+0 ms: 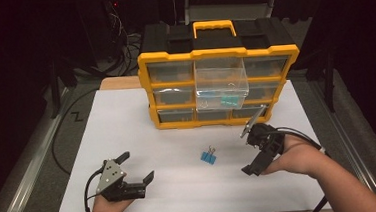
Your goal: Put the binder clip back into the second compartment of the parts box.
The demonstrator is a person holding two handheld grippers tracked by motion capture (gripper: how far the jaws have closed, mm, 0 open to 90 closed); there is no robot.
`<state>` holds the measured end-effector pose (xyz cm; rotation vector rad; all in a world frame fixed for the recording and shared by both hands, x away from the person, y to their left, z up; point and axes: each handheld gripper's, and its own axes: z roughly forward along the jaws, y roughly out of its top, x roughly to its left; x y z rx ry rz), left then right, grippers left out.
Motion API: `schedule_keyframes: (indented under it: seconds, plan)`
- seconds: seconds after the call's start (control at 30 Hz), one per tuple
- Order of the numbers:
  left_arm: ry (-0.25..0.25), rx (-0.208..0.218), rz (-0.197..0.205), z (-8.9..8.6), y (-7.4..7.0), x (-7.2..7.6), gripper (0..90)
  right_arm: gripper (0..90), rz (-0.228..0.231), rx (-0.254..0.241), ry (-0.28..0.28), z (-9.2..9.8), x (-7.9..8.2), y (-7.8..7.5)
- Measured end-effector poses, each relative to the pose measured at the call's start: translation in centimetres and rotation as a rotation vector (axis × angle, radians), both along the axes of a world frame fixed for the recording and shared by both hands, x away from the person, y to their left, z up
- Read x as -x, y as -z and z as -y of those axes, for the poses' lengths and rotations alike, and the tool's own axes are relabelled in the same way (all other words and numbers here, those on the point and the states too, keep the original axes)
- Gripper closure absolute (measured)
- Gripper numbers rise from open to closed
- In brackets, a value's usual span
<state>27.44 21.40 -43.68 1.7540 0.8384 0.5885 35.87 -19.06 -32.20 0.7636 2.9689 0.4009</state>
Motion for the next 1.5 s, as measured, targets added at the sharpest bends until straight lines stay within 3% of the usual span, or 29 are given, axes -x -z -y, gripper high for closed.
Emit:
schedule_keyframes:
  seconds: [0.17, 0.3, 0.5, 0.57, 0.77, 1.0, 1.13, 1.3, 1.5]
  plan:
    - [0.007, -0.003, 0.0, 0.0, 0.0, -0.1, 0.2, 2.4, -0.014, -0.033, 0.005, -0.6, 0.0, 3.7]
    - [0.012, -0.009, -0.004, 0.1, 0.0, 0.0, 0.2, 13.2, -0.004, -0.087, 0.011, -1.9, -0.8, 5.8]
    - [0.016, -0.011, -0.006, 0.2, 0.1, -0.1, 0.2, 26.0, 0.024, -0.128, 0.001, -4.8, -3.1, 6.5]
    - [0.018, -0.019, -0.006, 0.1, 0.1, -0.1, 0.2, 29.9, 0.019, -0.12, 0.013, -5.7, -3.8, 6.7]
    - [0.023, -0.02, -0.004, 0.0, 0.1, -0.1, 0.2, 47.2, 0.021, -0.11, -0.037, -7.5, -5.1, 7.0]
    - [0.027, -0.022, -0.002, 0.1, 0.1, -0.1, 0.2, 89.7, 0.034, -0.114, -0.148, -8.5, -3.8, 5.9]
    - [0.029, -0.023, -0.005, 0.3, 0.1, 0.0, 0.2, 90.0, 0.007, -0.108, -0.219, -8.6, -2.6, 5.0]
    - [0.028, -0.027, -0.007, 0.3, 0.1, 0.0, 0.2, 90.0, -0.006, -0.128, -0.241, -7.5, -1.1, 2.6]
    - [0.022, -0.026, -0.011, 0.3, 0.2, -0.1, 0.2, 90.0, -0.033, -0.109, -0.24, -5.7, 0.0, -0.7]
